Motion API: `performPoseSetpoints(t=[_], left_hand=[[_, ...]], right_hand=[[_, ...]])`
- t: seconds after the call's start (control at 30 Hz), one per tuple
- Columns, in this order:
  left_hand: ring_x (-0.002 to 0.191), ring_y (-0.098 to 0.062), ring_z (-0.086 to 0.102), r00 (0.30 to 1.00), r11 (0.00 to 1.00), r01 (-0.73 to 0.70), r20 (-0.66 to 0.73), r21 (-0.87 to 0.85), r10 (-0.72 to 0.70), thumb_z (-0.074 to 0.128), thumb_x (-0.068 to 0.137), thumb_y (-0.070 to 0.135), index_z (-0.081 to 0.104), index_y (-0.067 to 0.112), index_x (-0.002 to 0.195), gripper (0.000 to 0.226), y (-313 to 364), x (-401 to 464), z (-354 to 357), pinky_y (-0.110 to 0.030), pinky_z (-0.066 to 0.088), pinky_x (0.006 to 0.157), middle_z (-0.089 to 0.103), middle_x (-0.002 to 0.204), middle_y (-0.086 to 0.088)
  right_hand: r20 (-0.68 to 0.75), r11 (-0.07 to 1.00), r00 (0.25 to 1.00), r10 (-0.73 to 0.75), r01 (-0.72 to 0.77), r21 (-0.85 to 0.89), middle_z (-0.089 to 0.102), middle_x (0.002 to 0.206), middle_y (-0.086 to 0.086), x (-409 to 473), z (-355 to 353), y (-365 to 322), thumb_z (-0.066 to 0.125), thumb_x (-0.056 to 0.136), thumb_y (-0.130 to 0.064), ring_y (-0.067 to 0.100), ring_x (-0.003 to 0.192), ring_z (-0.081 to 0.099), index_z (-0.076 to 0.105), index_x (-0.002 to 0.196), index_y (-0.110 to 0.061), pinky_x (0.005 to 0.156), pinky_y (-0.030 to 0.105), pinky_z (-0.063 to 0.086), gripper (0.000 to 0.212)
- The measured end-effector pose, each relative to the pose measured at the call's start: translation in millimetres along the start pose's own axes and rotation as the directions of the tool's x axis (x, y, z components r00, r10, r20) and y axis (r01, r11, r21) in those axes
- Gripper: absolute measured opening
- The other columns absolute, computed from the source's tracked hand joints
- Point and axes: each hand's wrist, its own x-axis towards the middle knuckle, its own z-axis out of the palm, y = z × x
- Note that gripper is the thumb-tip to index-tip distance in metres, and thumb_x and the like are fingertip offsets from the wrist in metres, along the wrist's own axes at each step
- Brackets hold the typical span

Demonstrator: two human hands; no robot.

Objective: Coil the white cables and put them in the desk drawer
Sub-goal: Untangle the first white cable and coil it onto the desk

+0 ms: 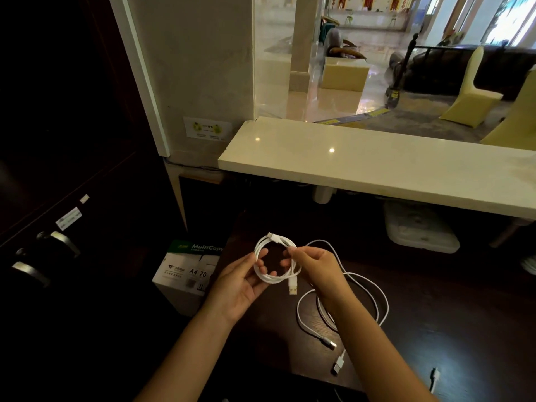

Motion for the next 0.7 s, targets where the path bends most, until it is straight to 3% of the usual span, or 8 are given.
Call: performPoseSetpoints(t=[0.1, 0.2, 0.27, 0.33, 0.4, 0.57, 0.7], left_hand=[[0.058, -0.008, 0.058, 1.0, 0.995, 0.025, -0.009, 0.095, -0.024, 0.045, 0.093, 0.011, 0.063, 0.002, 0.105, 0.023, -2.3, 4.5, -10.2, -0.03, 0.059, 0.069, 0.056, 0.065, -0.001], [0.065, -0.01, 0.056, 0.997, 0.986, 0.075, -0.032, 0.146, -0.071, 0.046, 0.093, 0.011, 0.066, 0.004, 0.099, 0.021, -8.3, 8.4, -15.7, -0.03, 0.057, 0.068, 0.055, 0.07, -0.002], [0.067, -0.012, 0.053, 0.993, 0.983, 0.102, -0.067, 0.15, -0.093, 0.046, 0.093, 0.011, 0.066, 0.005, 0.096, 0.021, -13.1, 11.5, -18.4, -0.03, 0.057, 0.066, 0.054, 0.071, -0.003], [0.066, -0.012, 0.052, 0.991, 0.981, 0.112, -0.092, 0.157, -0.099, 0.046, 0.093, 0.01, 0.066, 0.005, 0.094, 0.021, -17.3, 14.9, -22.6, -0.029, 0.056, 0.064, 0.052, 0.071, -0.003], [0.066, -0.012, 0.052, 0.989, 0.98, 0.118, -0.104, 0.162, -0.102, 0.045, 0.094, 0.01, 0.065, 0.005, 0.094, 0.021, -19.9, 18.8, -27.7, -0.029, 0.056, 0.063, 0.052, 0.071, -0.003], [0.068, -0.014, 0.055, 0.984, 0.979, 0.133, -0.138, 0.156, -0.112, 0.045, 0.094, 0.008, 0.064, 0.003, 0.092, 0.02, -20.8, 33.6, -39.3, -0.027, 0.059, 0.06, 0.054, 0.074, -0.006], [0.082, -0.019, 0.063, 0.98, 0.982, 0.131, -0.168, 0.134, -0.108, 0.047, 0.091, 0.0, 0.058, 0.005, 0.101, 0.016, -22.3, 43.0, -56.4, -0.026, 0.059, 0.061, 0.064, 0.087, -0.011]], right_hand=[[-0.065, 0.944, 0.994, -0.084, 0.059, -0.325, 0.07, 0.071, 0.002, 6.6, 1.7, 7.6, 0.071, 0.079, -0.019, 0.011, 0.065, 0.065, 0.069, 0.082, -0.014, 0.062, 0.024, 0.051, 0.006], [-0.088, 0.739, 0.979, -0.183, 0.078, -0.67, 0.063, 0.065, -0.008, 12.5, 4.5, 13.7, 0.069, 0.08, -0.032, 0.011, 0.064, 0.063, 0.066, 0.082, -0.023, 0.062, 0.03, 0.051, 0.01], [-0.053, 0.599, 0.971, -0.235, 0.101, -0.794, 0.064, 0.066, -0.006, 15.0, 5.3, 14.1, 0.062, 0.084, -0.039, 0.014, 0.067, 0.063, 0.067, 0.083, -0.022, 0.063, 0.031, 0.05, 0.018], [-0.013, 0.542, 0.971, -0.238, 0.121, -0.831, 0.067, 0.068, -0.003, 19.8, 5.2, 14.4, 0.058, 0.087, -0.04, 0.018, 0.07, 0.063, 0.068, 0.081, -0.021, 0.065, 0.033, 0.05, 0.022], [0.001, 0.554, 0.982, -0.189, 0.108, -0.826, 0.062, 0.062, -0.007, 25.4, 5.8, 16.4, 0.058, 0.087, -0.04, 0.016, 0.067, 0.062, 0.066, 0.076, -0.021, 0.065, 0.032, 0.048, 0.023], [-0.01, 0.71, 0.999, -0.037, 0.019, -0.704, 0.06, 0.055, -0.009, 49.8, 7.5, 35.9, 0.066, 0.082, -0.034, 0.011, 0.057, 0.06, 0.062, 0.06, -0.024, 0.064, 0.032, 0.05, 0.025], [0.07, 0.856, 0.982, 0.176, -0.117, -0.503, 0.057, 0.057, -0.001, 60.3, 9.0, 44.8, 0.069, 0.079, -0.008, 0.01, 0.05, 0.049, 0.064, 0.075, -0.015, 0.048, 0.017, 0.043, 0.01]])
